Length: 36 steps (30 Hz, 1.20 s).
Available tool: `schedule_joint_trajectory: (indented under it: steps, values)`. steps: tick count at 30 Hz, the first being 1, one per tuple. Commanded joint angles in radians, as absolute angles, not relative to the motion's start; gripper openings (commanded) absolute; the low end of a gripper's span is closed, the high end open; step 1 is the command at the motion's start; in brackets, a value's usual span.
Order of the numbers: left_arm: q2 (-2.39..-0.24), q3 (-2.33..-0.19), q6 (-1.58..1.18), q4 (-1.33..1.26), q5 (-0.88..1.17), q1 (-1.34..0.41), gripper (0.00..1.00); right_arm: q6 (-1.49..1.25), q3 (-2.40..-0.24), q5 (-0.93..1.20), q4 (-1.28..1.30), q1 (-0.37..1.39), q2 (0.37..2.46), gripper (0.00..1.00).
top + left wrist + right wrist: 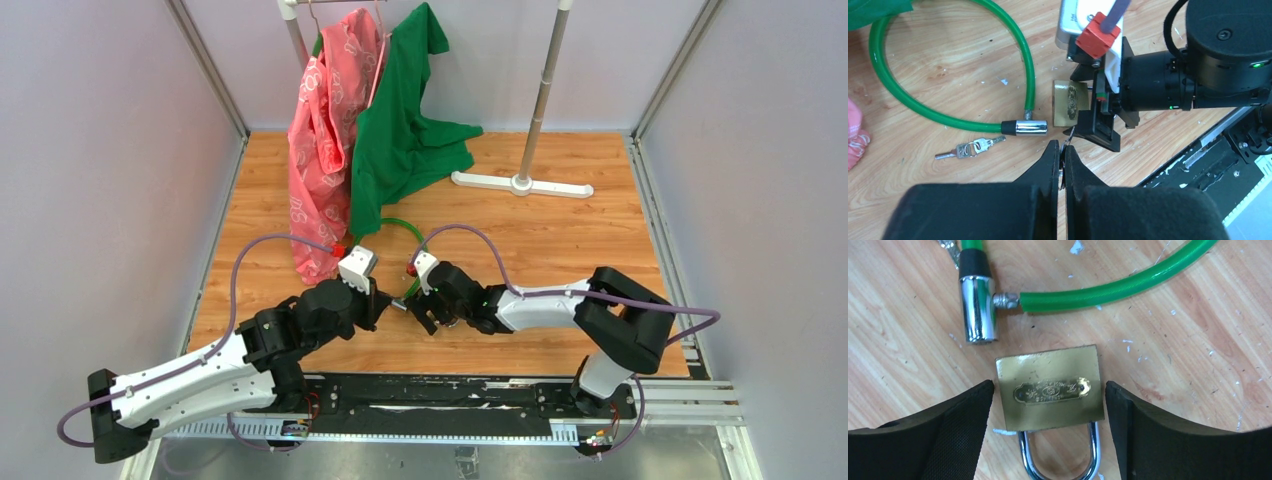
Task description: Unlock with the key
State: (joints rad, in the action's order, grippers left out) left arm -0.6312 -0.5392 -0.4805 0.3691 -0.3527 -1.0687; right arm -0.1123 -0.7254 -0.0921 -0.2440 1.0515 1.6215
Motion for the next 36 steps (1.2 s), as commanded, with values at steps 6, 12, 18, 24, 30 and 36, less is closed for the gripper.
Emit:
schedule_joint_trajectory:
  steps: [6, 12, 18, 24, 30, 36]
  values:
    - [-0.644, -0.584, -0.475, 0.364, -0.364, -1.063, 0.0, -0.069, -0.648, 0.01, -0.145, 1.042, 1.65, 0.82]
    - [-0.645, -0.59, -0.469, 0.367, -0.363, -1.064, 0.0, -0.078, -0.659, 0.034, -0.118, 1.041, 1.673, 0.68]
    - [-0.637, -0.593, -0.465, 0.384, -0.368, -1.063, 0.0, -0.079, -0.669, 0.018, -0.103, 1.042, 1.691, 0.55]
    - [-0.632, -0.648, -0.465, 0.443, -0.385, -1.063, 0.0, -0.028, -0.679, 0.0, -0.103, 1.042, 1.627, 0.01]
    - [-0.648, -0.78, -0.454, 0.569, -0.419, -1.063, 0.0, 0.045, -0.697, -0.036, -0.077, 1.042, 1.426, 0.0]
    - [-0.652, -0.886, -0.445, 0.627, -0.42, -1.063, 0.0, 0.124, -0.706, -0.041, -0.091, 1.042, 1.274, 0.0]
